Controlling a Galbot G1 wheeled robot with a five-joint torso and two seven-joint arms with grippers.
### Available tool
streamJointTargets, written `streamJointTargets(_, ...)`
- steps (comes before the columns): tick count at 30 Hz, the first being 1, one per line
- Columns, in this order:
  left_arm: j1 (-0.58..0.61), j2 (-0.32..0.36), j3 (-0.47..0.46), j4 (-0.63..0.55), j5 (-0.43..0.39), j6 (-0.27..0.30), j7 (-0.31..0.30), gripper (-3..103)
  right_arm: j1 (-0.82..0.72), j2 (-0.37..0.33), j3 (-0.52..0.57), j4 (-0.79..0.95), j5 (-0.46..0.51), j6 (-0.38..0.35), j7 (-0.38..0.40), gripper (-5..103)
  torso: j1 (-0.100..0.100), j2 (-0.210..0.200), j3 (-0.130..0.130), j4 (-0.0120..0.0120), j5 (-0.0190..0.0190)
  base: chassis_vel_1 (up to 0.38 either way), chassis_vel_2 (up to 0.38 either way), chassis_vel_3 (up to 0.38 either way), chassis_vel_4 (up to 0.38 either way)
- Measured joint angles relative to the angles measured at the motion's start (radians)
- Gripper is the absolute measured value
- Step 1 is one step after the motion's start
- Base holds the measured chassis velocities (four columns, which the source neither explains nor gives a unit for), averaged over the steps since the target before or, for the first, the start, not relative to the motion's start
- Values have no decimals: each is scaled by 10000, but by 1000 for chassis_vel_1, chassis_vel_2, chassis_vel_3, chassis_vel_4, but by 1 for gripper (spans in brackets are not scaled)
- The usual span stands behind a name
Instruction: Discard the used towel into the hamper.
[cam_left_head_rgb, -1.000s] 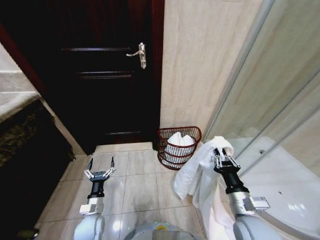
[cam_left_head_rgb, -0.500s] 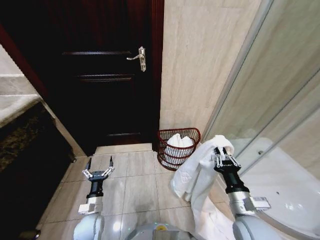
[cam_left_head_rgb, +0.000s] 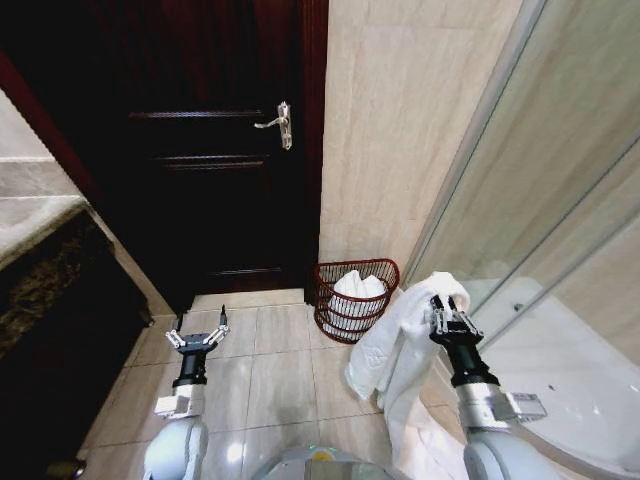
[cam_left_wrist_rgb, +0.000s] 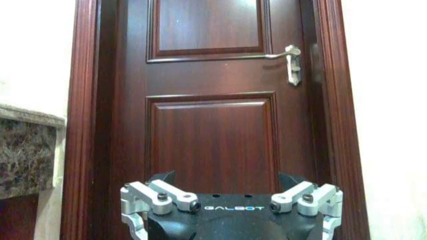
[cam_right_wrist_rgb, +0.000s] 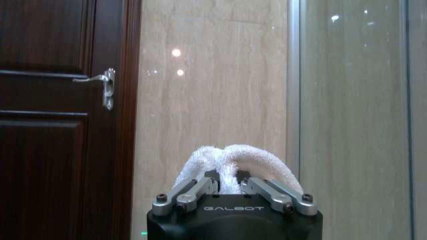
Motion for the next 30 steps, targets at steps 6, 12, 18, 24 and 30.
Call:
streamJointTargets(6,11,151,155,-372,-662,959,673,100,-133,62,110,-13,185,206,-29,13,119,267,149,1,-2,0,0,0,0)
streamJointTargets(12,-245,1220,375,-2005,-1760,3278,252,100,-413,8,192,-89,392,488,-117,13,219,528,308,0,-1,0,0,0,0)
streamJointTargets(18,-81,2944,407,-2890,-2644,4316,-387,100,-436,-434,249,35,629,489,-95,13,323,768,444,-2,-1,0,0,0,0)
streamJointTargets(24,358,3217,360,-2960,-2806,4057,-974,100,-327,-678,308,163,681,366,-54,13,428,1027,597,0,0,0,0,0,0)
streamJointTargets(30,131,2722,398,-2907,-2364,3898,-1034,100,-318,-531,213,276,636,247,-53,13,522,1256,735,0,0,0,0,0,0)
